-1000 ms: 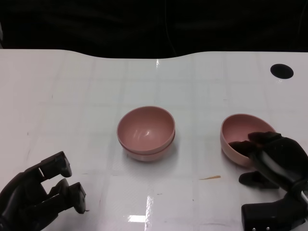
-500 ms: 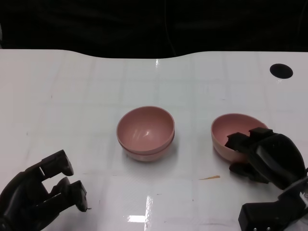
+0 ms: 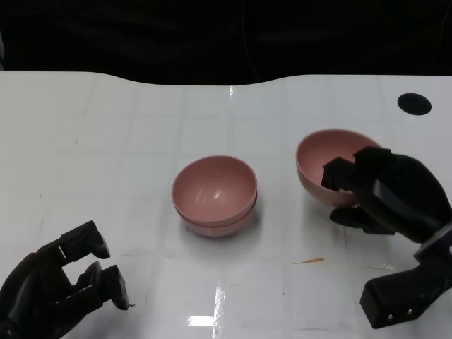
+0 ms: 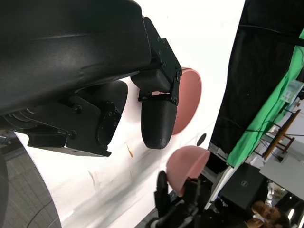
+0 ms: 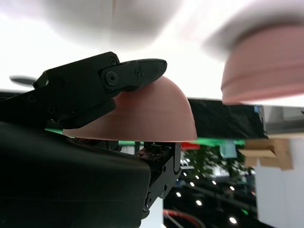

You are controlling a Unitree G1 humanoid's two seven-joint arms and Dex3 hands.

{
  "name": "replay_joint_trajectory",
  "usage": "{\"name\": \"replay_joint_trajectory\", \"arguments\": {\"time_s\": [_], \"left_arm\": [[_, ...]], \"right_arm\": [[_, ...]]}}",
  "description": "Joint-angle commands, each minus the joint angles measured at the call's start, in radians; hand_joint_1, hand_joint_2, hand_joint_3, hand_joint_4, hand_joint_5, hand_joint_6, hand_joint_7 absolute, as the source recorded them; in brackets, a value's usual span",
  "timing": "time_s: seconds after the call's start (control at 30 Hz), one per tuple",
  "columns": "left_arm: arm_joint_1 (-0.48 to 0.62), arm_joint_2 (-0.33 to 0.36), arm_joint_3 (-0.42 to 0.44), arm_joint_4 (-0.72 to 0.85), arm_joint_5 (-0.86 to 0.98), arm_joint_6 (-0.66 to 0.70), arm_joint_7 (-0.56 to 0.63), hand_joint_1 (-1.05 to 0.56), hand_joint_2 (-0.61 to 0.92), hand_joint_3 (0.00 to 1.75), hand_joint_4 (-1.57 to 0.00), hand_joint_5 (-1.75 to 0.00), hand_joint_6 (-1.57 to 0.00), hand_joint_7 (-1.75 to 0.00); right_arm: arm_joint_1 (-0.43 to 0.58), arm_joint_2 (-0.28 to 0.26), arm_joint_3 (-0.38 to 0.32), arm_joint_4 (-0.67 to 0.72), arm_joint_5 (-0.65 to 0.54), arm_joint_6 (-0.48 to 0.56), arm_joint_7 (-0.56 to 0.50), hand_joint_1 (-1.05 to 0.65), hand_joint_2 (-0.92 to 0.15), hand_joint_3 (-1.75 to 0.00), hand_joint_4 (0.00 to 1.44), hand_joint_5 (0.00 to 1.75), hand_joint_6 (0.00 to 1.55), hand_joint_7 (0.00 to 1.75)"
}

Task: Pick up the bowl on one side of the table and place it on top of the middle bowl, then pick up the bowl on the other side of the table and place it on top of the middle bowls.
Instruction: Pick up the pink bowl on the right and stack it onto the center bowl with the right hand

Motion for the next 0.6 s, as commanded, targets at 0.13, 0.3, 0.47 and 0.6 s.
{"name": "replay_joint_trajectory", "arguments": {"time_s": [0.13, 0.3, 0.47, 0.6], "left_arm": [[-0.006, 0.009, 0.007, 0.003, 0.009, -0.006, 0.0, 0.08, 0.85, 1.36, -0.78, -1.75, -0.64, -1.75], [-0.013, 0.011, 0.004, 0.014, 0.013, -0.01, -0.008, 0.08, 0.87, 1.34, -0.78, -1.75, -0.63, -1.75], [-0.013, 0.009, 0.0, 0.024, 0.022, -0.021, -0.011, 0.08, 0.87, 1.33, -0.79, -1.75, -0.64, -1.75], [-0.005, 0.007, -0.008, 0.008, 0.033, -0.022, -0.004, 0.07, 0.85, 1.33, -0.79, -1.75, -0.64, -1.75]], "right_arm": [[-0.077, -0.022, -0.044, -0.115, 0.032, -0.006, 0.095, -0.25, -0.9, -0.31, 0.77, 1.75, 0.49, 1.75], [-0.138, 0.013, -0.039, -0.163, 0.015, -0.022, 0.109, -0.27, -0.9, -0.28, 0.81, 1.75, 0.54, 1.75], [-0.196, 0.068, -0.022, -0.196, 0.013, -0.02, 0.178, -0.28, -0.88, -0.26, 0.83, 1.75, 0.55, 1.75], [-0.214, 0.121, 0.004, -0.219, -0.014, 0.002, 0.204, -0.31, -0.83, -0.18, 0.86, 1.75, 0.6, 1.65]]}}
